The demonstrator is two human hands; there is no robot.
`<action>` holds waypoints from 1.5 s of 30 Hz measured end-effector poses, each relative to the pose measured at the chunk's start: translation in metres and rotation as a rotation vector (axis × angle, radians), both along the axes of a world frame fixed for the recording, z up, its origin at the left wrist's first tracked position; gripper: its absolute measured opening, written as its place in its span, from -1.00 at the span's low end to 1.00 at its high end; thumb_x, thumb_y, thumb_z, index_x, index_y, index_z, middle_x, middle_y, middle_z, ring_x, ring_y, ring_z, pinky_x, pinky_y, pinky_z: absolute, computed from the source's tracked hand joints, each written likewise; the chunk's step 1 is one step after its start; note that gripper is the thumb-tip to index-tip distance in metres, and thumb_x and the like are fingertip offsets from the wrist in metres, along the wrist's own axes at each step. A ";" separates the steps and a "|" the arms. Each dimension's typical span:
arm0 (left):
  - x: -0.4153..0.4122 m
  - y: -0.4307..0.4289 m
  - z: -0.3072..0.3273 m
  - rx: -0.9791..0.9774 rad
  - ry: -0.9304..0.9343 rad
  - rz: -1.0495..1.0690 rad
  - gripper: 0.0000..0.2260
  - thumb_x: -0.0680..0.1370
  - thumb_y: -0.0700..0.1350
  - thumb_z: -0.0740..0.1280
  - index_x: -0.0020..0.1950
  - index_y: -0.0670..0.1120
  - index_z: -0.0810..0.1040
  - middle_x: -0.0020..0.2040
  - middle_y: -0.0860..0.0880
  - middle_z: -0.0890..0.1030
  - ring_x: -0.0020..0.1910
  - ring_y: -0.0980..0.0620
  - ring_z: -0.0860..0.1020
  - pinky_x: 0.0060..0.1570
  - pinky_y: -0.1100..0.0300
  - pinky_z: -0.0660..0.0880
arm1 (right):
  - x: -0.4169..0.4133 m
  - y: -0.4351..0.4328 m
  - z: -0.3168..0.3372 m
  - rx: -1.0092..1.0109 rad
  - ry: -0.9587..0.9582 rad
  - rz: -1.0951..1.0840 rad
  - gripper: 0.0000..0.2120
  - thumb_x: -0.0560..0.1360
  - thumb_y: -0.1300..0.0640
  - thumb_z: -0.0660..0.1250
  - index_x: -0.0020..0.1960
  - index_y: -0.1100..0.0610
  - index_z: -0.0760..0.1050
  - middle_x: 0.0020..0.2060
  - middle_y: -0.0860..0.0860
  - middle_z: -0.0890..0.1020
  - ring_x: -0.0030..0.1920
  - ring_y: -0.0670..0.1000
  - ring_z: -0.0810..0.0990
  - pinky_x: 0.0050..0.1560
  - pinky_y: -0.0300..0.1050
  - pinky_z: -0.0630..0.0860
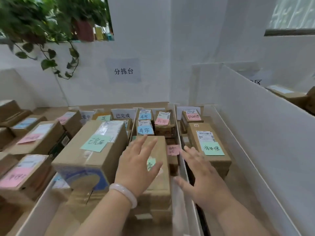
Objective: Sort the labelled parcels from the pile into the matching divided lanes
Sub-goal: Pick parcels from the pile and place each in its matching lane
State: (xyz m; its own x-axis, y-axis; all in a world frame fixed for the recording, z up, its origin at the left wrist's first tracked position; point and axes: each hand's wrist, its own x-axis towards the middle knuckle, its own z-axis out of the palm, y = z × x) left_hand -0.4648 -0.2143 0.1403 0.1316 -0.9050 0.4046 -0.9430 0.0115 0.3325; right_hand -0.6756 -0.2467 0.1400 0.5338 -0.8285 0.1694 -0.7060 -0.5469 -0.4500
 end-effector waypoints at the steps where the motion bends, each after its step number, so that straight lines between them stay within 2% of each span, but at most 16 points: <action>1: 0.021 0.021 0.005 0.007 -0.015 0.035 -0.38 0.50 0.22 0.34 0.52 0.19 0.24 0.54 0.06 0.25 0.52 0.00 0.21 0.48 -0.06 0.25 | 0.022 0.015 0.004 -0.005 -0.002 0.032 -0.30 0.52 -0.32 0.15 0.51 -0.31 -0.17 0.48 -0.38 -0.17 0.43 -0.37 -0.33 0.42 -0.30 -0.30; 3: 0.065 0.067 0.013 -0.012 -0.045 0.083 -0.38 0.47 0.19 0.39 0.50 0.15 0.30 0.51 0.01 0.32 0.49 -0.06 0.28 0.43 -0.13 0.31 | 0.069 0.046 0.009 -0.009 -0.012 0.099 -0.29 0.50 -0.35 0.16 0.50 -0.34 -0.17 0.52 -0.33 -0.13 0.51 -0.26 -0.25 0.52 -0.17 -0.19; 8: 0.169 0.188 0.026 -0.041 -0.141 0.285 -0.37 0.43 0.18 0.44 0.47 0.12 0.37 0.46 -0.02 0.40 0.44 -0.08 0.35 0.40 -0.11 0.31 | 0.190 0.134 0.028 -0.100 -0.037 0.307 -0.25 0.48 -0.34 0.18 0.54 -0.25 -0.11 0.53 -0.29 -0.10 0.50 -0.24 -0.24 0.56 -0.06 -0.16; 11: 0.225 0.258 0.024 -0.058 -0.142 0.389 -0.39 0.42 0.24 0.32 0.45 0.10 0.39 0.43 -0.04 0.44 0.41 -0.09 0.40 0.30 -0.18 0.43 | 0.259 0.182 0.030 -0.111 0.015 0.398 -0.24 0.51 -0.33 0.17 0.54 -0.26 -0.19 0.48 -0.34 -0.19 0.48 -0.24 -0.32 0.55 -0.04 -0.22; 13: 0.259 0.302 0.017 -0.058 -0.129 0.455 -0.38 0.40 0.25 0.27 0.44 0.10 0.41 0.42 -0.05 0.45 0.40 -0.11 0.41 0.27 -0.19 0.45 | 0.301 0.212 0.024 -0.125 0.016 0.475 -0.24 0.50 -0.36 0.13 0.54 -0.25 -0.20 0.51 -0.29 -0.19 0.51 -0.19 -0.32 0.56 0.00 -0.19; 17: 0.309 0.379 0.004 -0.041 -0.140 0.605 -0.38 0.36 0.20 0.38 0.40 0.08 0.45 0.38 -0.07 0.49 0.29 -0.13 0.51 0.17 -0.10 0.50 | 0.368 0.264 0.013 -0.152 0.038 0.602 -0.24 0.50 -0.36 0.13 0.55 -0.24 -0.20 0.56 -0.20 -0.16 0.53 -0.15 -0.28 0.54 -0.06 -0.25; 20: 0.339 0.421 -0.004 -0.037 -0.174 0.706 -0.41 0.39 0.25 0.25 0.40 0.09 0.44 0.38 -0.07 0.50 0.29 -0.13 0.50 0.17 -0.12 0.50 | 0.414 0.291 0.010 -0.203 0.047 0.672 -0.23 0.45 -0.42 0.03 0.54 -0.25 -0.21 0.56 -0.17 -0.14 0.54 -0.12 -0.25 0.53 -0.07 -0.29; 23: 0.366 0.450 -0.009 -0.003 -0.225 0.800 -0.41 0.39 0.28 0.20 0.38 0.10 0.44 0.35 -0.09 0.51 0.28 -0.14 0.51 0.13 -0.12 0.51 | 0.460 0.308 0.007 -0.213 0.056 0.730 -0.15 0.33 -0.46 -0.12 0.56 -0.21 -0.14 0.57 -0.15 -0.09 0.55 -0.10 -0.23 0.52 -0.05 -0.28; 27: 0.410 0.473 -0.018 0.026 -0.209 0.856 -0.40 0.39 0.30 0.18 0.39 0.12 0.39 0.38 -0.08 0.49 0.32 -0.16 0.51 0.17 -0.17 0.49 | 0.514 0.320 0.000 -0.216 0.048 0.775 -0.15 0.32 -0.47 -0.14 0.56 -0.18 -0.07 0.57 -0.12 -0.01 0.56 -0.08 -0.16 0.48 -0.11 -0.30; 32: 0.481 0.463 -0.018 0.038 -0.179 0.869 -0.41 0.41 0.29 0.19 0.41 0.13 0.36 0.39 -0.07 0.48 0.34 -0.15 0.49 0.18 -0.19 0.51 | 0.592 0.310 -0.006 -0.193 0.019 0.772 -0.18 0.37 -0.47 -0.09 0.55 -0.21 -0.14 0.57 -0.11 -0.07 0.56 -0.08 -0.21 0.49 -0.12 -0.30; 36: 0.541 0.444 -0.017 0.091 -0.167 0.851 -0.42 0.41 0.31 0.18 0.41 0.15 0.36 0.40 -0.06 0.48 0.35 -0.13 0.49 0.17 -0.20 0.52 | 0.654 0.292 -0.002 -0.133 -0.010 0.773 -0.27 0.51 -0.39 0.07 0.56 -0.22 -0.16 0.57 -0.15 -0.14 0.54 -0.12 -0.27 0.46 -0.14 -0.32; 41: 0.613 0.419 -0.007 0.039 -0.066 0.870 -0.37 0.43 0.37 0.09 0.49 0.23 0.28 0.53 0.06 0.29 0.50 -0.04 0.27 0.41 -0.14 0.31 | 0.727 0.260 0.010 -0.076 -0.008 0.724 -0.30 0.55 -0.33 0.08 0.55 -0.23 -0.18 0.56 -0.18 -0.17 0.53 -0.15 -0.29 0.45 -0.17 -0.34; 45: 0.658 0.400 -0.017 0.049 -0.006 0.844 -0.35 0.42 0.38 0.07 0.50 0.25 0.26 0.54 0.08 0.26 0.52 -0.01 0.24 0.44 -0.11 0.26 | 0.770 0.243 0.002 -0.027 0.012 0.676 -0.31 0.55 -0.32 0.09 0.54 -0.25 -0.18 0.56 -0.20 -0.15 0.54 -0.14 -0.25 0.44 -0.17 -0.30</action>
